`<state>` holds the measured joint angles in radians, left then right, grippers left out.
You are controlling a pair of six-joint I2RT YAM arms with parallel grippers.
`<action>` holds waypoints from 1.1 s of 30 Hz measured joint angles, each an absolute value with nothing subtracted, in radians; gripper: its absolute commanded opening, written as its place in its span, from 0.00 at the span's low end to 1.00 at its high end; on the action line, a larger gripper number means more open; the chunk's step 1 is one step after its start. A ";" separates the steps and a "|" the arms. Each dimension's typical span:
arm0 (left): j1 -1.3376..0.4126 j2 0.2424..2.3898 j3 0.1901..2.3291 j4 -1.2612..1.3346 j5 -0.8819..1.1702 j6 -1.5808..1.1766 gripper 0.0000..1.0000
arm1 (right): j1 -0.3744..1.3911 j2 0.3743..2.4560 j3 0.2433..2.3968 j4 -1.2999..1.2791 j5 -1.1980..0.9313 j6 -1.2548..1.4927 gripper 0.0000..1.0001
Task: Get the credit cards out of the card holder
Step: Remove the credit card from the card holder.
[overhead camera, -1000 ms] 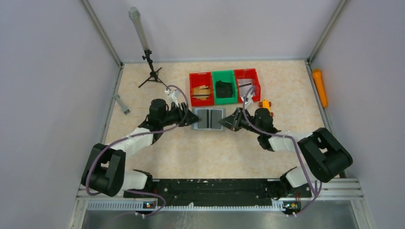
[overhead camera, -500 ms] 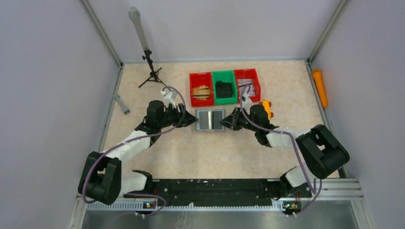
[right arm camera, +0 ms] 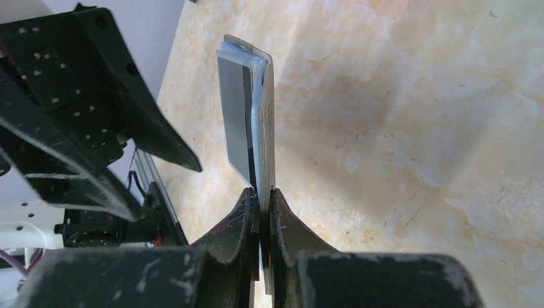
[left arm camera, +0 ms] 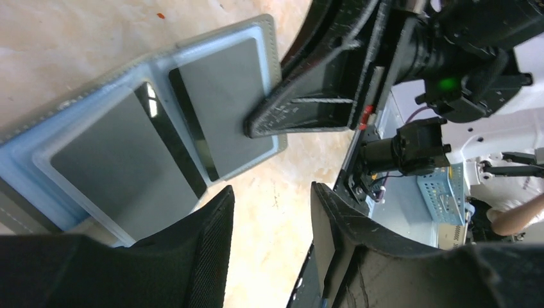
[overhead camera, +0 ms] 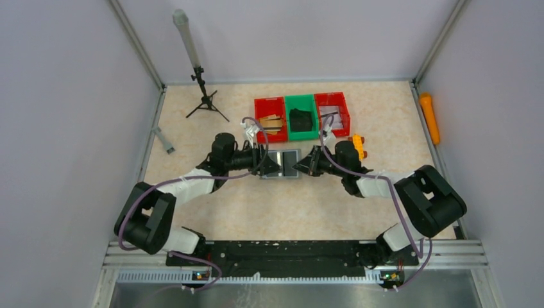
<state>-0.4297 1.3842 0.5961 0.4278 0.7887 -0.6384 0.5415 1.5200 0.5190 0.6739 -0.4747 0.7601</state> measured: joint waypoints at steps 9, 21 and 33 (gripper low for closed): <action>-0.429 1.450 0.666 0.310 0.739 -0.601 0.49 | 0.548 1.520 0.519 0.719 -0.503 0.763 0.00; -0.411 1.449 0.666 0.273 0.713 -0.595 0.41 | 0.548 1.520 0.518 0.759 -0.524 0.774 0.00; -0.378 1.452 0.665 0.314 0.777 -0.632 0.36 | 0.548 1.520 0.516 0.827 -0.546 0.799 0.00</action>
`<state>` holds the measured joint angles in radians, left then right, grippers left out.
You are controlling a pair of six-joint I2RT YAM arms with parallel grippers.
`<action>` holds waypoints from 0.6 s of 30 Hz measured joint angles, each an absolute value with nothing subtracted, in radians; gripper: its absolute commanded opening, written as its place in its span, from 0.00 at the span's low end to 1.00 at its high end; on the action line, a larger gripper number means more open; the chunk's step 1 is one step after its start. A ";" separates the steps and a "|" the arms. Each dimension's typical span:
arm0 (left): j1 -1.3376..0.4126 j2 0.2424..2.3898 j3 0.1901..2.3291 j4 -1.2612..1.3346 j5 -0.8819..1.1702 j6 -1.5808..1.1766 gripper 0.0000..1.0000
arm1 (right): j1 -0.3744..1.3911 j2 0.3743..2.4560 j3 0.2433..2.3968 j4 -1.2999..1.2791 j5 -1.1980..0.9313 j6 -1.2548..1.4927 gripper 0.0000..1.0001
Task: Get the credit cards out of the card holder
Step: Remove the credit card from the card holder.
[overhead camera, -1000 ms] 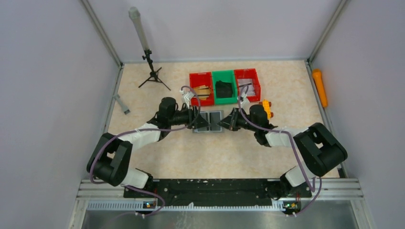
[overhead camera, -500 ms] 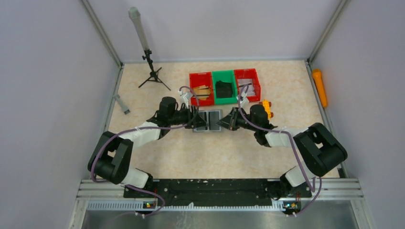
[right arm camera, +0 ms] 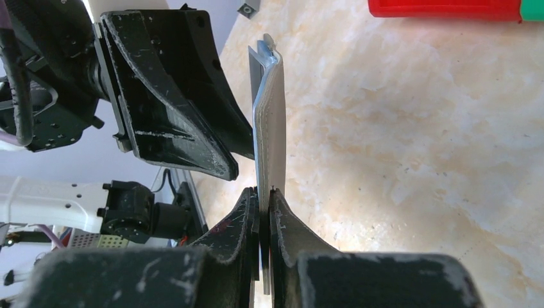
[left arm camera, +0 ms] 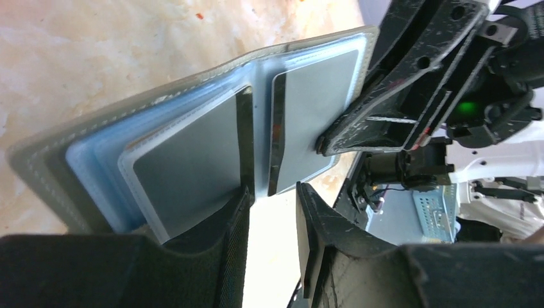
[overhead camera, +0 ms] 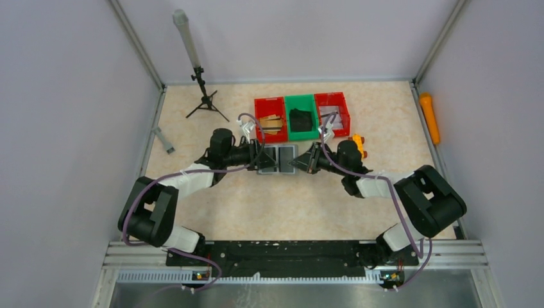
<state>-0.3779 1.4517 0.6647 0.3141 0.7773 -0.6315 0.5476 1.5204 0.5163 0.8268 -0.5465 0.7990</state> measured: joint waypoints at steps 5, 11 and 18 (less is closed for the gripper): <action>-0.375 1.452 0.650 0.399 0.831 -0.667 0.36 | 0.548 1.520 0.509 0.860 -0.570 0.818 0.00; -0.375 1.452 0.646 0.443 0.874 -0.698 0.39 | 0.548 1.521 0.495 0.921 -0.603 0.852 0.00; -0.375 1.459 0.646 0.472 0.902 -0.716 0.39 | 0.548 1.522 0.484 0.967 -0.631 0.885 0.00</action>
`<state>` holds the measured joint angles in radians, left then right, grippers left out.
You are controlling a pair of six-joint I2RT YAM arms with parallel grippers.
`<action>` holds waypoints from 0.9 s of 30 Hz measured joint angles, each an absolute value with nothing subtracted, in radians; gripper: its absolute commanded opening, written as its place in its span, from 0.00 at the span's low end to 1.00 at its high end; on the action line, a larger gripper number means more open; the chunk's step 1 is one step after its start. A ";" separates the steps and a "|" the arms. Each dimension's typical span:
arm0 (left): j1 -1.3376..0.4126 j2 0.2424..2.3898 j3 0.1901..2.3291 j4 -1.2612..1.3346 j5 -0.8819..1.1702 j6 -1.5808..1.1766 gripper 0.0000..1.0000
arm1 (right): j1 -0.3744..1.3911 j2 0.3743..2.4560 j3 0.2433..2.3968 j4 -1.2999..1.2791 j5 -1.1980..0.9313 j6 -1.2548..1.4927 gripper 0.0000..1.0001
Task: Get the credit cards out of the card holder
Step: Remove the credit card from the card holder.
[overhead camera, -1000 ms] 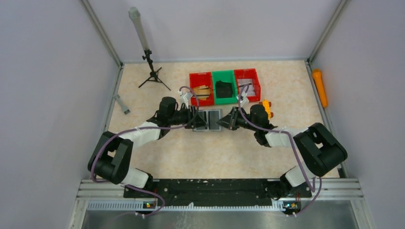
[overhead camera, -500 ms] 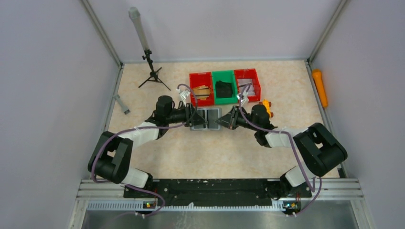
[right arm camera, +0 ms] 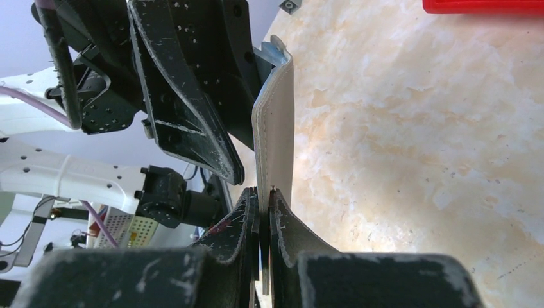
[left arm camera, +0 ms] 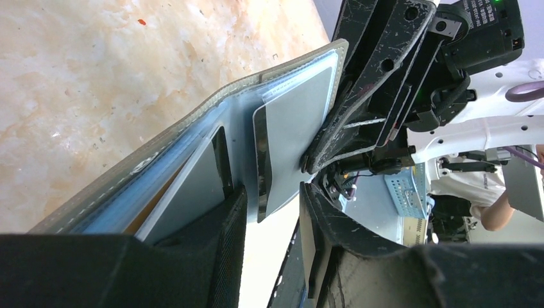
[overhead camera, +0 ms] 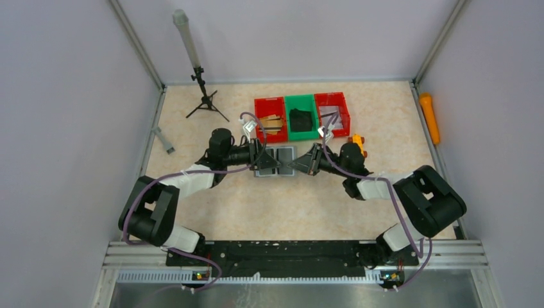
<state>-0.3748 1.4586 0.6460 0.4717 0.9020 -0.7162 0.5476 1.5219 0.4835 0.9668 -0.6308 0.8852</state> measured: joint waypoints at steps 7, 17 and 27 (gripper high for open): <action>-0.373 1.459 0.641 0.495 0.916 -0.737 0.22 | 0.547 1.522 0.471 1.010 -0.647 0.905 0.00; -0.360 1.483 0.593 0.724 1.010 -0.871 0.04 | 0.545 1.581 0.464 1.177 -0.707 0.991 0.00; -0.355 1.483 0.576 0.849 1.044 -0.936 0.00 | 0.532 1.585 0.456 1.250 -0.729 1.026 0.22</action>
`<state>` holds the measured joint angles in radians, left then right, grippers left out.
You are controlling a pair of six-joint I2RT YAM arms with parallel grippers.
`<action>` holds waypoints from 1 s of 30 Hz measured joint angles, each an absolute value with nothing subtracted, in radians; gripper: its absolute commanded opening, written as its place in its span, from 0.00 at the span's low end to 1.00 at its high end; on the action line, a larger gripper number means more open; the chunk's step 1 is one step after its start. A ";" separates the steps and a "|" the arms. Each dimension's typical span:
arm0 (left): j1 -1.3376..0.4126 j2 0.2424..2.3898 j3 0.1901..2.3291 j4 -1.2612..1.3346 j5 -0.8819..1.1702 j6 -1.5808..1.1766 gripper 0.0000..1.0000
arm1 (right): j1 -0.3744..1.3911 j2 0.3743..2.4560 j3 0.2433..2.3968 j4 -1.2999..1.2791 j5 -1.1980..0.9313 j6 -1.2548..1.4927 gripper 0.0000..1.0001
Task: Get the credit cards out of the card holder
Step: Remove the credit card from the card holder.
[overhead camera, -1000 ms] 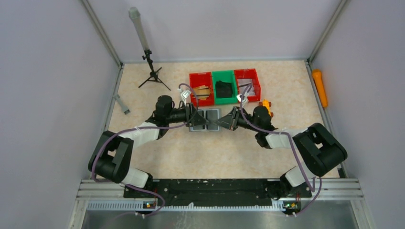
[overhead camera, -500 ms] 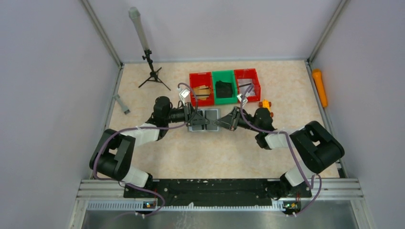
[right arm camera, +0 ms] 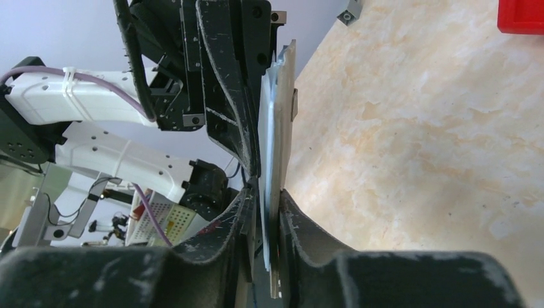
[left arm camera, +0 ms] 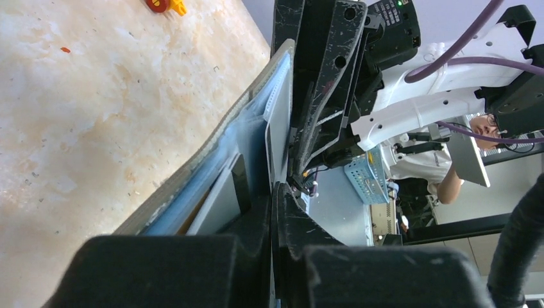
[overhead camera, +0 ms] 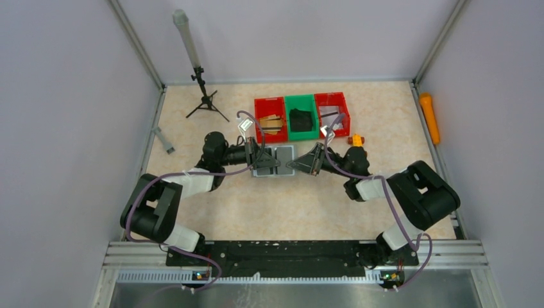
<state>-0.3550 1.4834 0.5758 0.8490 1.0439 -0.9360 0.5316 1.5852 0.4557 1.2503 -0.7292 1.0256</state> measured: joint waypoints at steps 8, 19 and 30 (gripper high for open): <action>-0.353 1.483 0.574 0.854 1.044 -0.941 0.00 | 0.514 1.585 0.436 1.307 -0.739 1.056 0.12; -0.351 1.483 0.574 0.865 1.056 -0.948 0.00 | 0.501 1.585 0.419 1.324 -0.736 1.074 0.00; -0.351 1.483 0.572 0.878 1.058 -0.967 0.00 | 0.499 1.586 0.412 1.345 -0.735 1.087 0.00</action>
<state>-0.3508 1.4834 0.5716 0.8780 1.0584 -0.9668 0.4988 1.5856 0.4122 1.3449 -0.7349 1.0866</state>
